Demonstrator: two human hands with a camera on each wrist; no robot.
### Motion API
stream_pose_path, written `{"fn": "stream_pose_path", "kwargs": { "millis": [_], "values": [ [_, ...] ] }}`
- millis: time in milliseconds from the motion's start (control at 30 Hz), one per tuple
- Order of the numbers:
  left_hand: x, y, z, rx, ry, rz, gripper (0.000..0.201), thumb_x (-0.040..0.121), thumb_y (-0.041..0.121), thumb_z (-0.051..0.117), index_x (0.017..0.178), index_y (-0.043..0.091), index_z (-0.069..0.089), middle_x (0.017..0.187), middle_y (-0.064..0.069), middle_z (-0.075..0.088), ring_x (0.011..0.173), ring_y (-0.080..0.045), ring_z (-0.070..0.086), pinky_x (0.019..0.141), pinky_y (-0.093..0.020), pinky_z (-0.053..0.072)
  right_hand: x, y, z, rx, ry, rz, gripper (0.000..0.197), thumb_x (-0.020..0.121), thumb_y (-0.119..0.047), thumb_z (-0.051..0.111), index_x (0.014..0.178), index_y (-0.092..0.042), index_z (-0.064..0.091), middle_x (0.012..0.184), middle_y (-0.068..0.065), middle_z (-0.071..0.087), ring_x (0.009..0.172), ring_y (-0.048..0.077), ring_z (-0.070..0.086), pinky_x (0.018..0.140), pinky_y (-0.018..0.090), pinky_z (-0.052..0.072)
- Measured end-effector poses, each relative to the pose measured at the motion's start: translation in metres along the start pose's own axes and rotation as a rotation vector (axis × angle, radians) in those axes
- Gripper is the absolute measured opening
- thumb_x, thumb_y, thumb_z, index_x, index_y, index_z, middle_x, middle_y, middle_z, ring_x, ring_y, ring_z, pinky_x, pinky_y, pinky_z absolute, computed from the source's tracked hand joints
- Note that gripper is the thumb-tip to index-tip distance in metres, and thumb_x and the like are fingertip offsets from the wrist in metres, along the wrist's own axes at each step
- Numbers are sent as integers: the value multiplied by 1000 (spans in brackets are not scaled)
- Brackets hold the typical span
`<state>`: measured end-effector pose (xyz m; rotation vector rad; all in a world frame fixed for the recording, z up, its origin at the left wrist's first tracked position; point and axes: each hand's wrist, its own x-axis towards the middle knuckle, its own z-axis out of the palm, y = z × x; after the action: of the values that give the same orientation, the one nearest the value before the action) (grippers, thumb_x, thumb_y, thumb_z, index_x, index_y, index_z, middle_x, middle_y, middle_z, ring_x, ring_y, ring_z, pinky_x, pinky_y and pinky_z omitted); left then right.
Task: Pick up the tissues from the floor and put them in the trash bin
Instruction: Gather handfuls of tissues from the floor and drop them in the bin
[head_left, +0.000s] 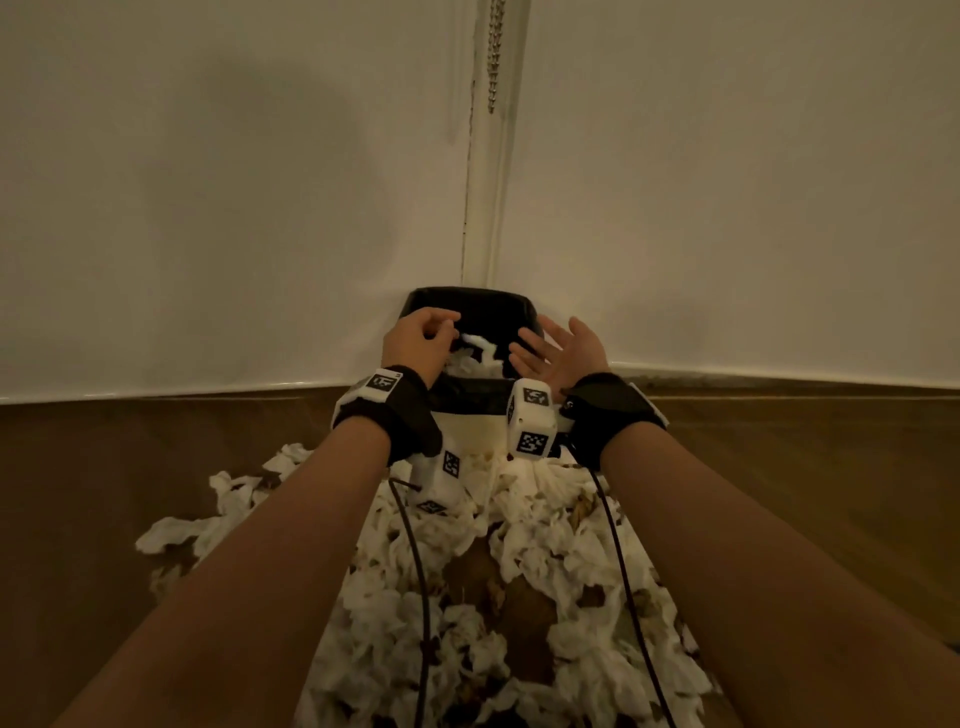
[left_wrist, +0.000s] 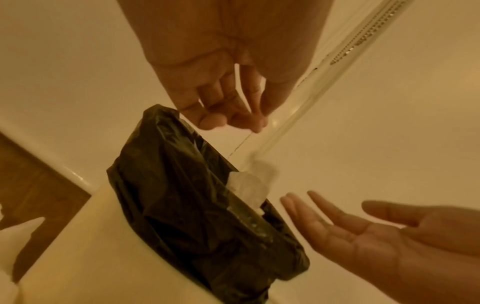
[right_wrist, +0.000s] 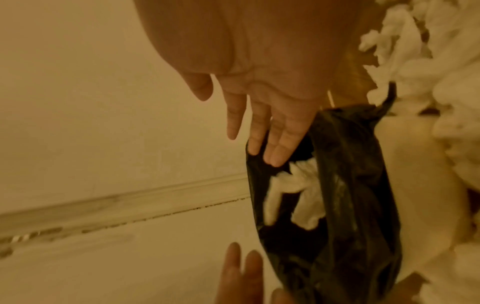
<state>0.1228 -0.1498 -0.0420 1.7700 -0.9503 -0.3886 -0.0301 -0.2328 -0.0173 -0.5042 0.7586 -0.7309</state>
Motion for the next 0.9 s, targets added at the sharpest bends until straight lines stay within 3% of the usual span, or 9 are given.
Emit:
{"fn": "stream_pose_path", "kwargs": {
  "millis": [67, 133, 267, 367, 500, 600, 700, 800, 900],
  "values": [
    [-12, 3, 2, 5, 9, 47, 20, 94, 24, 47, 91, 28, 66, 78, 8, 67, 70, -7, 62, 67, -19, 48, -4, 0, -8, -77, 61, -55, 45, 101, -36, 28, 132, -10, 50, 121, 11, 59, 108, 27, 58, 83, 33, 46],
    [-27, 2, 6, 35, -17, 67, 21, 92, 28, 47, 85, 29, 66, 76, 4, 68, 69, -10, 64, 67, -22, 51, -8, 1, -21, -127, 158, -111, 38, 100, -30, 34, 124, -10, 56, 96, 5, 62, 80, 19, 57, 66, 28, 44],
    [-60, -8, 23, 205, -137, 82, 23, 92, 36, 46, 82, 30, 66, 72, 3, 66, 69, -16, 63, 67, -28, 51, -7, 10, -59, -255, 354, -102, 18, 94, -20, 46, 93, -14, 64, 76, 1, 58, 60, 13, 45, 52, 25, 34],
    [-82, -22, 43, 327, -267, 33, 23, 90, 37, 48, 86, 24, 67, 71, 2, 63, 71, -19, 63, 66, -31, 51, -4, 21, -93, -585, 433, -41, 20, 92, -17, 54, 73, -14, 59, 69, 0, 55, 55, 13, 45, 46, 24, 35],
    [-106, -47, 70, 463, -509, -30, 14, 89, 28, 52, 94, 28, 65, 100, -1, 65, 87, -18, 60, 77, -30, 51, -4, 43, -130, -1006, 367, 11, 14, 94, -21, 51, 97, -12, 61, 71, -3, 58, 56, 8, 56, 46, 20, 44],
    [-118, -64, 92, 598, -647, 49, 21, 92, 19, 48, 104, 24, 65, 122, -1, 55, 110, -20, 53, 88, -29, 44, -3, 49, -143, -1149, 333, 94, 31, 92, -16, 53, 120, -4, 58, 88, 2, 63, 67, 10, 60, 52, 19, 46],
    [-135, -73, 104, 711, -678, 97, 23, 92, 18, 49, 111, 24, 61, 127, -2, 43, 115, -24, 47, 90, -32, 44, -10, 54, -149, -1330, 331, 72, 35, 90, -15, 56, 123, -5, 58, 118, 11, 62, 90, 18, 61, 65, 19, 45],
    [-149, -87, 123, 866, -712, 74, 40, 87, 24, 59, 125, 29, 48, 137, -4, 28, 121, -29, 36, 95, -38, 44, -5, 70, -158, -1744, 283, 121, 29, 91, -22, 55, 115, -11, 65, 120, 11, 62, 106, 28, 60, 87, 30, 50],
    [-156, -91, 126, 939, -715, 88, 53, 83, 27, 65, 129, 33, 39, 145, -5, 12, 126, -36, 29, 97, -45, 41, -8, 83, -164, -2094, 215, 97, 32, 91, -29, 53, 121, -19, 59, 135, 13, 45, 125, 35, 40, 105, 43, 38]
  ]
}}
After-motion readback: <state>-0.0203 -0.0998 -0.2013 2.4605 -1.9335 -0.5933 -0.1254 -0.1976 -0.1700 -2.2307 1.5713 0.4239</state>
